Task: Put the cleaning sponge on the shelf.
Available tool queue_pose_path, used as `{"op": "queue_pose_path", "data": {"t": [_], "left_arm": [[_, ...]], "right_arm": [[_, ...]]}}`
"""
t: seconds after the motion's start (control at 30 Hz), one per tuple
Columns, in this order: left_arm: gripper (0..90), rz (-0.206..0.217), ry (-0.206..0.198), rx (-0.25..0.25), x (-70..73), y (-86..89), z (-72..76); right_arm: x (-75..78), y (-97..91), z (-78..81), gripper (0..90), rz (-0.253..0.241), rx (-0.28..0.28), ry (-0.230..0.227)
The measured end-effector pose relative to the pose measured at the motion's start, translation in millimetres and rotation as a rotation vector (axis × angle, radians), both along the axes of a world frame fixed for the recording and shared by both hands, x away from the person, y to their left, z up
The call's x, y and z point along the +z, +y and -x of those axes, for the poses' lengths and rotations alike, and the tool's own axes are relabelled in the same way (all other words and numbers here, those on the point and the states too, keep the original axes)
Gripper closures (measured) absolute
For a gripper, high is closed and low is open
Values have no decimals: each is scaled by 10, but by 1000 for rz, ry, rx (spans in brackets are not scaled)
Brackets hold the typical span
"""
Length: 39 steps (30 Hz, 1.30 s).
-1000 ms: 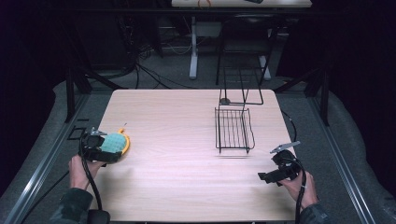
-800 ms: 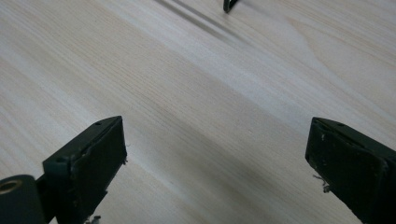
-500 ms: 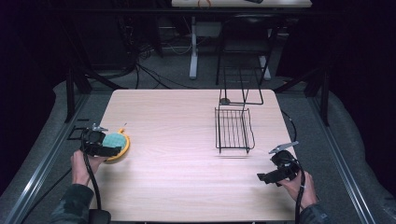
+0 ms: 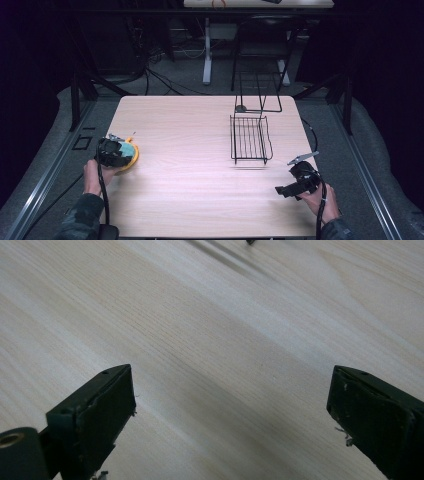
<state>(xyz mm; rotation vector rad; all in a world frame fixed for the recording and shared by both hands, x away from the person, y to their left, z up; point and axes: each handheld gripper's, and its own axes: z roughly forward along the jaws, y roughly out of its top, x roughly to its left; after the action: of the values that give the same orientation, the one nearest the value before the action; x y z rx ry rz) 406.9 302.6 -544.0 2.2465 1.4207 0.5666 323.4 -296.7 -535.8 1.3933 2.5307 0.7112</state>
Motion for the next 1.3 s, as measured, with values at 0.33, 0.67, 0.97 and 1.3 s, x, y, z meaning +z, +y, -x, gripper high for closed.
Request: {"op": "queue_pose_path", "data": {"t": [0.33, 0.67, 0.97, 1.3], "left_arm": [[697, 1, -4, -11, -32, -16, 27], [842, 32, -14, -2, -43, 5, 39], [880, -4, -47, -13, -3, -3, 63], [884, -47, -99, -15, 146, -6, 128]], "right_arm": [[4, -4, 7, 45, 3, 2, 4], [7, 3, 7, 47, 9, 1, 5], [-1, -28, -6, 48, 1, -6, 6], [11, -32, 1, 48, 2, -15, 2]]}}
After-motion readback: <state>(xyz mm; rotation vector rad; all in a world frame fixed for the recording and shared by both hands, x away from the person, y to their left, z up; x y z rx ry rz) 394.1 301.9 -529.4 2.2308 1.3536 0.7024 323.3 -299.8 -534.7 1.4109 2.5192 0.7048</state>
